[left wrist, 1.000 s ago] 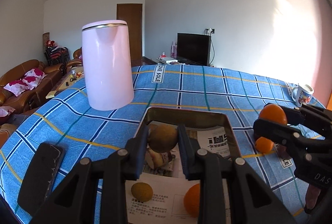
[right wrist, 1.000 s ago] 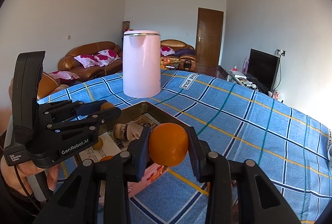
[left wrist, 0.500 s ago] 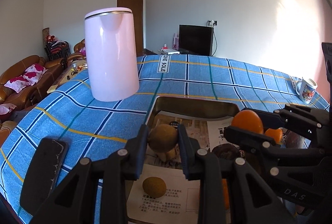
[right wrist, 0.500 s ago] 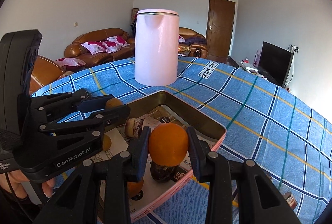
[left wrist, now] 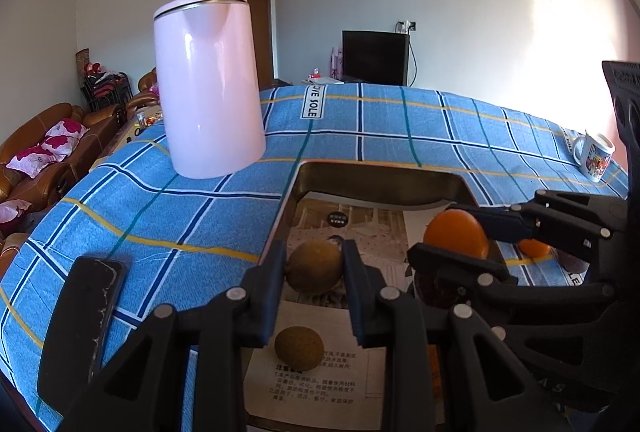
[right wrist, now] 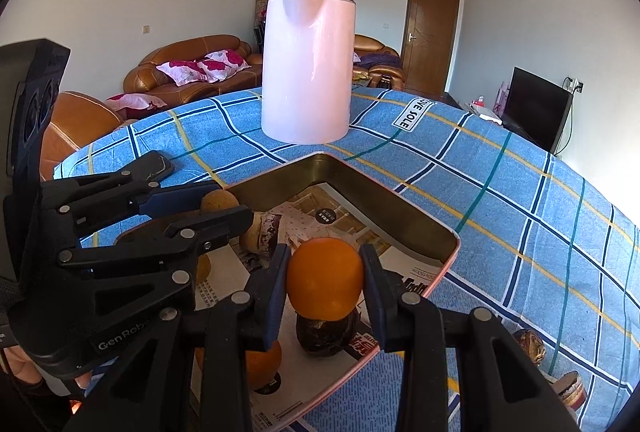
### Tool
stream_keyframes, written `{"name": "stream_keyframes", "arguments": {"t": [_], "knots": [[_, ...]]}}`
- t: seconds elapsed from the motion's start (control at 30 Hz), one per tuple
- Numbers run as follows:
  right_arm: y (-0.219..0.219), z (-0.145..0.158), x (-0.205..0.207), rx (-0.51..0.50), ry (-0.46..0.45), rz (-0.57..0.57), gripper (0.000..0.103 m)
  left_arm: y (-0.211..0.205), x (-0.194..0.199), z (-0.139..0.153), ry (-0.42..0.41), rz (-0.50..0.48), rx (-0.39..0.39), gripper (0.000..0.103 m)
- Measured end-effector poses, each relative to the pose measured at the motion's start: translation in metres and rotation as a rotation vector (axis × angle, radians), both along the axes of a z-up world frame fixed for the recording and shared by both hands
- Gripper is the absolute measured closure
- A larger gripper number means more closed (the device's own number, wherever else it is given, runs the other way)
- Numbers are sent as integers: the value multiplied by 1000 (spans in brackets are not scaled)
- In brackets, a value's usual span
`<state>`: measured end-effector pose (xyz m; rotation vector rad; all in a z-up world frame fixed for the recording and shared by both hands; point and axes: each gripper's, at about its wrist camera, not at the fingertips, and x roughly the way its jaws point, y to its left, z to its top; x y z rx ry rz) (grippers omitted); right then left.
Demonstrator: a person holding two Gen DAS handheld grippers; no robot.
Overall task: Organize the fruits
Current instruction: 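Lower the kiwi and orange into the tin box and open both tools, then grasp the purple round fruit with the right tool while the left tool reaches an orange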
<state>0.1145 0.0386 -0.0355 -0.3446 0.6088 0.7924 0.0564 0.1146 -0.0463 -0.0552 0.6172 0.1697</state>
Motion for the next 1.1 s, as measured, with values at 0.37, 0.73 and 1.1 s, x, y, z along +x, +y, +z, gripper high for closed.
{"name": "stream_keyframes", "arguments": {"t": [0.37, 0.73, 1.1], "knots": [[2, -6, 2, -27, 38, 8, 56, 4, -7, 1, 8, 22, -16, 69], [-89, 37, -17, 70, -62, -137, 38, -36, -24, 34, -117, -27, 19, 16], [-201, 12, -5, 65, 47, -442, 29, -116, -4, 28, -76, -210, 80, 8]]}}
